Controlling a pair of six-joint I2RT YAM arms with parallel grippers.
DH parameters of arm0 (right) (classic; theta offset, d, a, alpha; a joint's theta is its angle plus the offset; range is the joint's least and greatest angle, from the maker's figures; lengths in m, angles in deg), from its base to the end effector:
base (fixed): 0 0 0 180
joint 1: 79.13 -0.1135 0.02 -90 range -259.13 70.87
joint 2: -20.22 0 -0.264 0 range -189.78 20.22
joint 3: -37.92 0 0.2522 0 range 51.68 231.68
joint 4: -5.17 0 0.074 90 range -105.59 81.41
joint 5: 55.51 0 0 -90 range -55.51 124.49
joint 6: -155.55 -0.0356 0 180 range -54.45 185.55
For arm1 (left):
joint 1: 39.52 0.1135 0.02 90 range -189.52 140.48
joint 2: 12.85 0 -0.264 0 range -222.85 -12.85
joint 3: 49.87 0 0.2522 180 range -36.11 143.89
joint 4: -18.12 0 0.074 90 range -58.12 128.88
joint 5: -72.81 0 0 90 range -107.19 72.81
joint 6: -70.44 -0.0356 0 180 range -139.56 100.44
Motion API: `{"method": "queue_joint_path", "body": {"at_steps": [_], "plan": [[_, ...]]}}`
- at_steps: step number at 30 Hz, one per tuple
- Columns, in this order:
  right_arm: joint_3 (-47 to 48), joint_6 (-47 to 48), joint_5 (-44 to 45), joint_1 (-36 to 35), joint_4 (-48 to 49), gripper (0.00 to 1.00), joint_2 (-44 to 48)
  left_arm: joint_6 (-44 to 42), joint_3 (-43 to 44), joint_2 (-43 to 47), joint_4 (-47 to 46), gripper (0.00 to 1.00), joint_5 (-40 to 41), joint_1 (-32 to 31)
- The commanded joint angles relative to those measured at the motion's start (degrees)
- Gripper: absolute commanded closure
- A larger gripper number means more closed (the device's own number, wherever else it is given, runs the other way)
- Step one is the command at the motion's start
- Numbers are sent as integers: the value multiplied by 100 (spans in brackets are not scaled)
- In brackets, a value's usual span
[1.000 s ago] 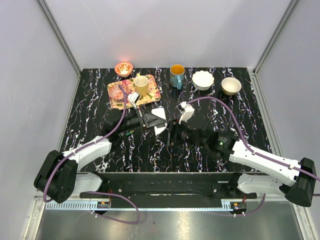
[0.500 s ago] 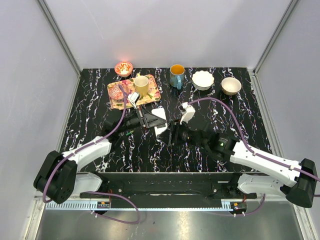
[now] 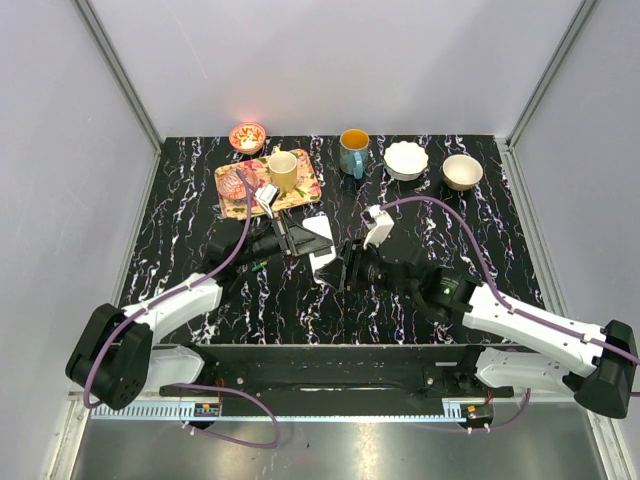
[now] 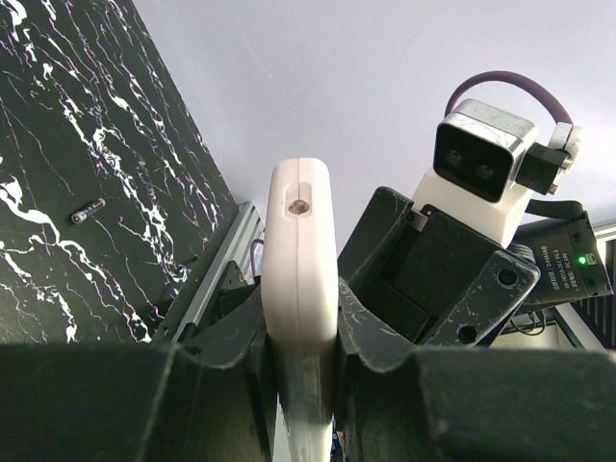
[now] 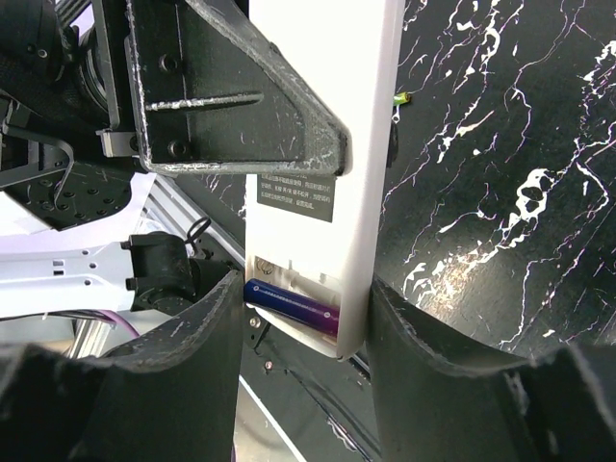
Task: Load the batteries into the remote control
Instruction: Load the battery into the remote control.
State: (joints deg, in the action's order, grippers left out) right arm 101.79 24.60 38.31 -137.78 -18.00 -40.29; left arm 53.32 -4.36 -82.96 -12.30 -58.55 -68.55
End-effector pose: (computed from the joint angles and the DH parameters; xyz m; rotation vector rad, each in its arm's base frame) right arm 0.1294 0.2079 0.3210 -0.2714 2.0595 1.0699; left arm 0.2157 -0.1466 0.2670 0.0243 1.8470 -1.8707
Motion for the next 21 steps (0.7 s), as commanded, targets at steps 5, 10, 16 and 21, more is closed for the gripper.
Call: {"method": "queue_joint_path", "body": {"at_steps": [5,10,16,21], "plan": [[-133,105,-30,73,-158,58,197,-46,235,252,-231,100,49,21],[-150,166,-65,73,-272,62,233,-2,297,234,-257,100,15,30],[-150,219,-205,73,-316,71,233,138,367,190,-398,100,-82,74],[-89,263,-364,73,-333,78,145,191,420,164,-424,100,-126,91]]}}
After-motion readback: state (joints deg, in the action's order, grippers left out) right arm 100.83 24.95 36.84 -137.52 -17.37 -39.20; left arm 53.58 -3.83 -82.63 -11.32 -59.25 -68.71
